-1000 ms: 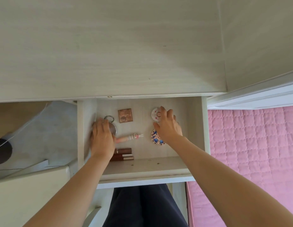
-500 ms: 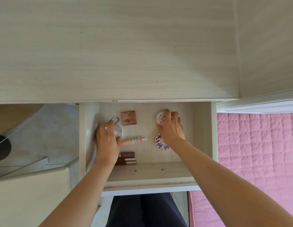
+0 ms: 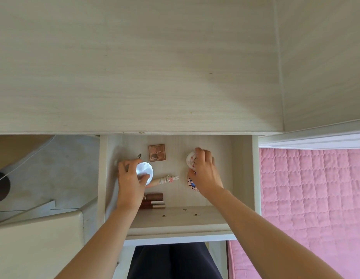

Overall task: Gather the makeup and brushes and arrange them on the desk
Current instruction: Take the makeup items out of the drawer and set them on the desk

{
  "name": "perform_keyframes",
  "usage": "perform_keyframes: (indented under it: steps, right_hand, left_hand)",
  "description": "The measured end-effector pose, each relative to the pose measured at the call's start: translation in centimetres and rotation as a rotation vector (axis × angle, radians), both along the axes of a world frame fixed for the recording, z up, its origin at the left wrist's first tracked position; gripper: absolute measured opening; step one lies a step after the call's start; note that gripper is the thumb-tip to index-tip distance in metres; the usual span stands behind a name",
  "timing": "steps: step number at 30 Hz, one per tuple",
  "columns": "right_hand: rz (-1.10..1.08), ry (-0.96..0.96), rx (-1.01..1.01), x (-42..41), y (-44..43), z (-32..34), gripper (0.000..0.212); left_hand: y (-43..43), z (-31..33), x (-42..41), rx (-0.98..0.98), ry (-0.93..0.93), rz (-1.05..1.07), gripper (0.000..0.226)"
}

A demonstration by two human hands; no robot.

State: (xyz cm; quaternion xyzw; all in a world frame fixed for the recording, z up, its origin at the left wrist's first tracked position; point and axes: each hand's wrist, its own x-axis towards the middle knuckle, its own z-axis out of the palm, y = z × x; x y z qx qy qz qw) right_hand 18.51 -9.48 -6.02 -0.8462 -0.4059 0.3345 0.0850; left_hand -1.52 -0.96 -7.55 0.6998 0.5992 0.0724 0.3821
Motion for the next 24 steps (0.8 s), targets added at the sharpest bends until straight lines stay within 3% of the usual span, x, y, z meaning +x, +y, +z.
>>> perform_keyframes:
  steps: [4, 8, 15, 24]
  right_hand:
    - [-0.086, 0.177, 0.057, -1.0, -0.5, 2.6, 0.071]
    - [-0.126, 0.222, 0.130, -2.2, -0.9, 5.1, 0.066]
    - [-0.220, 0.262, 0.216, -3.6, 0.7, 10.0, 0.060]
    - [-0.176, 0.304, 0.384, -4.0, 6.9, 15.6, 0.060]
  left_hand:
    - [-0.1, 2.2, 0.2, -0.096, -0.084, 0.119, 0.043]
    - [0.3, 5.1, 0.1, -0.262, -0.216, 0.113, 0.041]
    - [2.2, 11.5, 0.9, -0.293, -0.449, 0.163, 0.034]
    - [7.5, 17.3, 0.6, -0.223, -0.605, 0.215, 0.036]
